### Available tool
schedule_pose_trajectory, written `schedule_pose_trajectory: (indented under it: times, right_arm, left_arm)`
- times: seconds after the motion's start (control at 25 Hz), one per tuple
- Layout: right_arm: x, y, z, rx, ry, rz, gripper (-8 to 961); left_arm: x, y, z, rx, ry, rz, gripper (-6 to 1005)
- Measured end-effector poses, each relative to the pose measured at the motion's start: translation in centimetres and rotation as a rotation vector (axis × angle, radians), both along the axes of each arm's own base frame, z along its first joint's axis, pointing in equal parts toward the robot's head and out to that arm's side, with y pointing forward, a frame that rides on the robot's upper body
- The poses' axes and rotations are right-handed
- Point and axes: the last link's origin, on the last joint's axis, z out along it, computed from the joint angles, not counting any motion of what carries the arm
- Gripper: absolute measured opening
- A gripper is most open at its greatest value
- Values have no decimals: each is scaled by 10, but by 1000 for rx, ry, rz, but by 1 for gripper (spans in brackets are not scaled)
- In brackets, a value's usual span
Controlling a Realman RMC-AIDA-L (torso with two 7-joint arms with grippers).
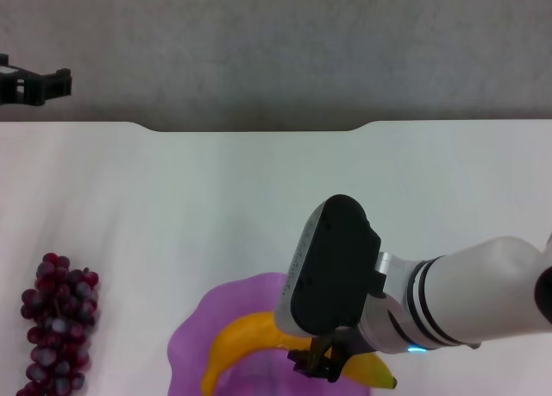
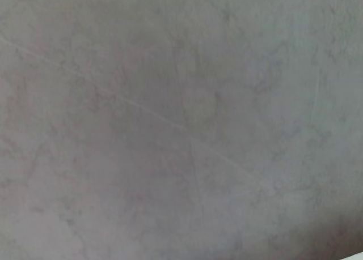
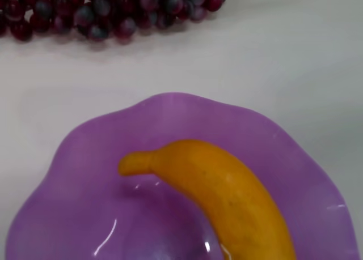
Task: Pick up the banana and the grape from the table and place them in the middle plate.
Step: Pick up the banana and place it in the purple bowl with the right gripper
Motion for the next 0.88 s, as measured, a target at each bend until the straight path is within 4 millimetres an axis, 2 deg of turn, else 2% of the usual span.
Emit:
schedule_pose_trajectory:
  times: [0.72, 0.88]
  right_arm:
    - [-2, 4, 1, 18, 25, -34, 665]
    - [-10, 9, 7, 56, 85, -29, 837]
  left_arm:
    - [-1, -1, -1, -4, 1, 3, 851]
    - [-1, -2, -1, -4, 1, 4, 851]
